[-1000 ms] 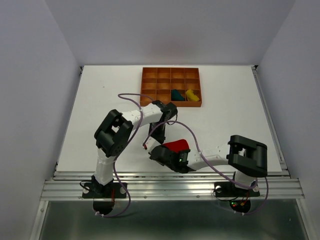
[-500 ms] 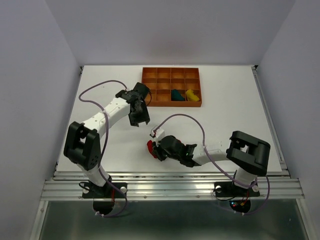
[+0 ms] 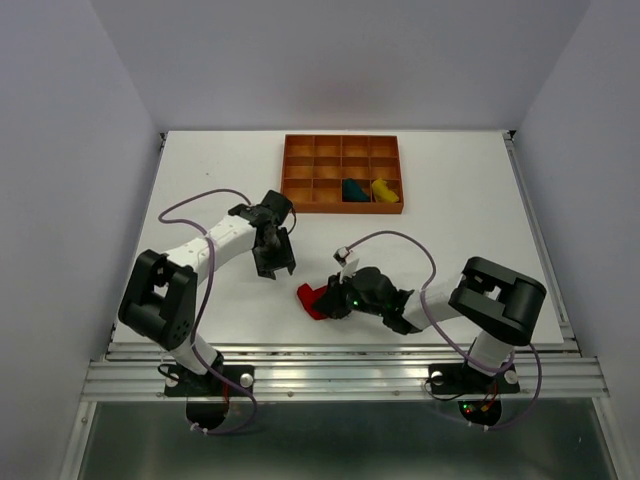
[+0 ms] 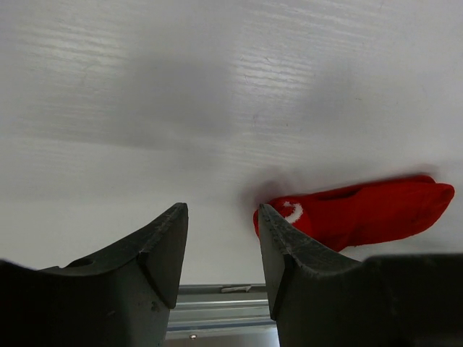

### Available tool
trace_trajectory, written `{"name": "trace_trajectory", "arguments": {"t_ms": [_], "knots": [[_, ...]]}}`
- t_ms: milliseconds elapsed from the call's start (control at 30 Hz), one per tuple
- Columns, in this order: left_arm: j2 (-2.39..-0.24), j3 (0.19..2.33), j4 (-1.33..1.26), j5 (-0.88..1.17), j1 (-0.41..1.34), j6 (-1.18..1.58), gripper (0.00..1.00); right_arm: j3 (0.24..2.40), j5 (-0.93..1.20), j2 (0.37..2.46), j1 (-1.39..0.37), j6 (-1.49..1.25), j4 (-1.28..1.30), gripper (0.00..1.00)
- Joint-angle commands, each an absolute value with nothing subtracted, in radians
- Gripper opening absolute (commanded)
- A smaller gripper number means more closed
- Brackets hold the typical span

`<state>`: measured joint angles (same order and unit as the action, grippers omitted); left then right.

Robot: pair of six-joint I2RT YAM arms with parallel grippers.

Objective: Roll the socks

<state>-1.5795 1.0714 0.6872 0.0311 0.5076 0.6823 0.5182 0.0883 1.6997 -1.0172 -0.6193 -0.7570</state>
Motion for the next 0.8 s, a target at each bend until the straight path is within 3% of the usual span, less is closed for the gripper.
{"name": "trace_trajectory", "arguments": {"t_ms": [0,767], "knots": [[-1.516,1.04,0.641,0.092,0.52,0.681,0.54,0.445,0.071,1.681,-1.008,-0.752,-0.847,0.01],[-1.592,0.959,0.457,0.178,0.724,0.736,0.51,0.314,0.048,1.687,-0.959,-0.865,-0.976,0.01]]}}
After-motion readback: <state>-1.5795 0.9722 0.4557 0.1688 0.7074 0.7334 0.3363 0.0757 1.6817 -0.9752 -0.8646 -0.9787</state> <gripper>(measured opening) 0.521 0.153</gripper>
